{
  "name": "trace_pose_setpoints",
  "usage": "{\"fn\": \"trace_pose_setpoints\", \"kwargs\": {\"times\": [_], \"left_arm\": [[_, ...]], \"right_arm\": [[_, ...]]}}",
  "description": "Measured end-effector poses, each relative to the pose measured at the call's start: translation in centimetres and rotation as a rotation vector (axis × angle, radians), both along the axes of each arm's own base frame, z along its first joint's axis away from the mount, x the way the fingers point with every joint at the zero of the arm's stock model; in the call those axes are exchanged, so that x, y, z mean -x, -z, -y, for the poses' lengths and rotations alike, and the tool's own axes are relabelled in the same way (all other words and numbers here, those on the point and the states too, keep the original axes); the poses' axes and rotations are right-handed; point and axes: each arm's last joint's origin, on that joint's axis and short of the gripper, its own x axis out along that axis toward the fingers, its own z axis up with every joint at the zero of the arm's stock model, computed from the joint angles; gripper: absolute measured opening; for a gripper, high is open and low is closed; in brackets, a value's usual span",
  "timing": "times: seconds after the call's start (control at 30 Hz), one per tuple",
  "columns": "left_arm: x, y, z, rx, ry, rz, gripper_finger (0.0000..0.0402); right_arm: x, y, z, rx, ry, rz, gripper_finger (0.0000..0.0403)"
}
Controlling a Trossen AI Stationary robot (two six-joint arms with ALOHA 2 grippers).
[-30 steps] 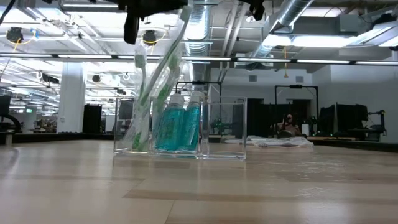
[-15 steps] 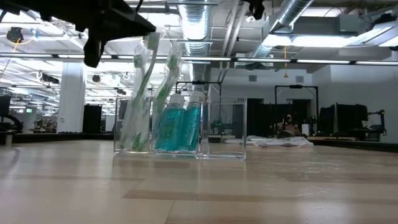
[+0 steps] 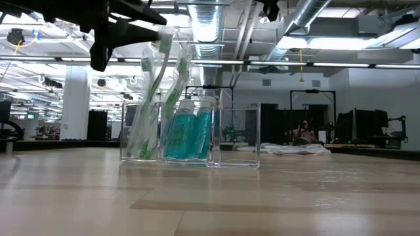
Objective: Pick & Place toothbrushing station
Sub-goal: Put the green toothbrush into the transparent organizer, then put the purple toothbrush into the transparent organizer
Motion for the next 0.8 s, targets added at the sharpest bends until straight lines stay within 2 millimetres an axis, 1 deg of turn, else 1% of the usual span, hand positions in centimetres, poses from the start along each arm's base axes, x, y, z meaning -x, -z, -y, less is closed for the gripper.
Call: {"fn": "trace_pose_setpoints", "kwargs": {"times": [0.2,0.33,0.4,0.47,0.6,0.63,0.67,0.7,0.73,0.8], "left_arm": [[0.0,-0.3,-0.1,0.009,-0.013,0.021,0.0187],[0.7,-2.0,-0.6,-0.017,-0.027,0.065,0.0213],[1.4,-3.5,-1.0,-0.054,-0.039,0.103,0.0217],[2.3,-5.5,-1.6,-0.086,-0.052,0.170,0.0216],[4.8,-10.2,-3.1,-0.178,-0.092,0.333,0.0204],[5.5,-11.3,-3.5,-0.212,-0.101,0.358,0.0200],[6.2,-12.5,-3.9,-0.240,-0.115,0.379,0.0197],[6.9,-13.5,-4.3,-0.266,-0.131,0.398,0.0194],[7.5,-14.4,-4.7,-0.292,-0.149,0.411,0.0191],[8.7,-16.2,-5.4,-0.331,-0.192,0.429,0.0188]], "right_arm": [[0.0,0.0,0.0,-0.007,0.002,-0.001,0.0154],[0.0,0.0,0.0,-0.005,0.002,0.002,0.0154],[0.0,-0.2,0.0,0.002,0.002,0.015,0.0154],[-0.1,-0.5,0.1,0.020,0.001,0.050,0.0154],[-0.5,-1.8,0.0,0.073,-0.004,0.179,0.0154],[-0.8,-1.7,0.0,0.075,-0.007,0.182,0.0154],[-1.4,-1.3,0.1,0.074,-0.012,0.161,0.0154],[-1.8,-0.5,0.0,0.071,-0.019,0.105,0.0154],[-2.1,0.9,0.1,0.068,-0.020,0.011,0.0154],[-3.4,4.3,0.7,0.089,-0.004,-0.204,0.0154]]}}
